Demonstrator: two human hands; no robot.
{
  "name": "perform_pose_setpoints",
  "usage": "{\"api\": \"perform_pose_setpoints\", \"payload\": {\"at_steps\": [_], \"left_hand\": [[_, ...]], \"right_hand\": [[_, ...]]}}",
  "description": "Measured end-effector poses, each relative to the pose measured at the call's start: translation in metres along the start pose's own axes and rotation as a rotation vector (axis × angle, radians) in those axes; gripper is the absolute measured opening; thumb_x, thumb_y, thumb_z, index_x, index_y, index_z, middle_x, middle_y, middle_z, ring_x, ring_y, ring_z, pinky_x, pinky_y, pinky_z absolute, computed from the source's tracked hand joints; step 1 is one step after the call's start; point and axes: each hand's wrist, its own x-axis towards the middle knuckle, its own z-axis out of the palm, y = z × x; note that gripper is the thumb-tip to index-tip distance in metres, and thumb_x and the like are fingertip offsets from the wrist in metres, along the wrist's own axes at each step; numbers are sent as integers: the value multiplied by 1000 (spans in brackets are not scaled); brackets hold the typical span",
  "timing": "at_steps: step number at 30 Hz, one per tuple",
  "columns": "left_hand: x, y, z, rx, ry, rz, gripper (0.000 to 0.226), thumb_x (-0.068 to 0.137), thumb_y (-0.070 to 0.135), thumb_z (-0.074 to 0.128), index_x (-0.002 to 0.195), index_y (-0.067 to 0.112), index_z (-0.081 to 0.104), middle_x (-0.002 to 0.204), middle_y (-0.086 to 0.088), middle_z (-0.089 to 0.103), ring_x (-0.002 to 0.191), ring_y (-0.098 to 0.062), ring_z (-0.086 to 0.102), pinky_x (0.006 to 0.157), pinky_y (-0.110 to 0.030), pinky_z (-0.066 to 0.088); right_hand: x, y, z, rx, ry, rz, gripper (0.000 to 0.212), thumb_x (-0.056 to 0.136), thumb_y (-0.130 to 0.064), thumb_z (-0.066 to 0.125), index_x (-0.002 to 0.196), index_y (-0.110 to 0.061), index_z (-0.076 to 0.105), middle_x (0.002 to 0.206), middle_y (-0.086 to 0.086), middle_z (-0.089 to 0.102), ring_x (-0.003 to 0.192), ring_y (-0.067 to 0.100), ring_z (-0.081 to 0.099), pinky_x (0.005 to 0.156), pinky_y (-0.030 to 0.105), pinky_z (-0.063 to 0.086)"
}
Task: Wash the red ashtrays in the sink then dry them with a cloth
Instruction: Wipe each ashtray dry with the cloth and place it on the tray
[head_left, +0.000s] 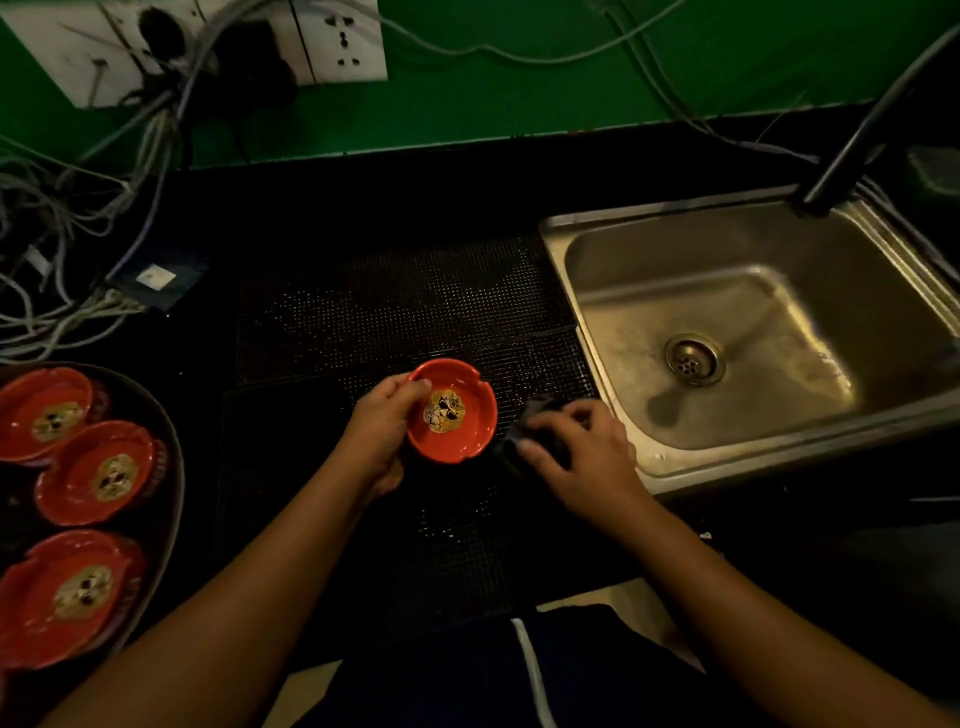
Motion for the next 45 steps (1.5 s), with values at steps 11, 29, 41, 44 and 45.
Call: {"api": "perform_pose_setpoints", "payload": {"at_steps": [11,29,41,44,45], "left_hand": [[-42,-2,-42,114,308,219,7,93,28,56,94,21,54,93,-2,64,75,-13,64,53,-21,52],[-145,15,-391,539,850,255,22,94,27,57,112,19,66,100,4,68,90,-12,64,81,-31,53],[-76,7,-523,460,958,110,16,95,23,54,100,9,61,87,-6,64,70,-12,60,55,-20,43],[-67,-2,-530,538,928,37,14,95,20,55,97,7,59,87,-8,62,72,-15,60,53,-19,41],[-67,-7,-532,563,925,26,14,95,20,54,97,7,58,87,-8,62,70,-14,59,52,-19,40]], "right_hand": [[40,-84,-13,520,-242,-147,18,94,-34,56,111,-28,60,101,-9,62,85,7,61,70,29,54],[21,-391,175,513,-587,-422,20,96,-35,52,89,-23,67,89,8,69,84,27,67,74,43,57],[18,-455,260,-43,-561,-629,15,97,-22,50,103,-15,62,77,-3,61,59,10,57,47,22,42],[15,-457,269,-91,-592,-640,20,97,-21,50,110,-12,62,92,5,63,63,12,58,49,19,41],[15,-457,273,-105,-585,-660,23,97,-22,51,114,-12,62,101,7,62,70,13,59,53,19,42]]}}
